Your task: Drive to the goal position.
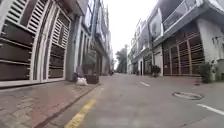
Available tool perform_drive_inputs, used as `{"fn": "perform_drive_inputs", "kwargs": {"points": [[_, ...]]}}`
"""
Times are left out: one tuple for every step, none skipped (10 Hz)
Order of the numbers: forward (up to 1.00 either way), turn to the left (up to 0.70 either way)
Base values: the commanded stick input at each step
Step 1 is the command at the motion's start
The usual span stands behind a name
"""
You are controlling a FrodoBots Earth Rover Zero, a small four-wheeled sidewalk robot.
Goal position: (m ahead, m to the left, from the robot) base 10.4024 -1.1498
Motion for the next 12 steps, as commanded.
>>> {"fn": "perform_drive_inputs", "kwargs": {"points": [[0.48, 0.00], [0.48, 0.00], [0.48, 0.00], [0.48, 0.00], [0.48, 0.00], [0.48, 0.00], [0.48, 0.00], [0.48, 0.00], [0.48, 0.00], [0.48, 0.00], [0.48, 0.00], [0.48, 0.00]]}}
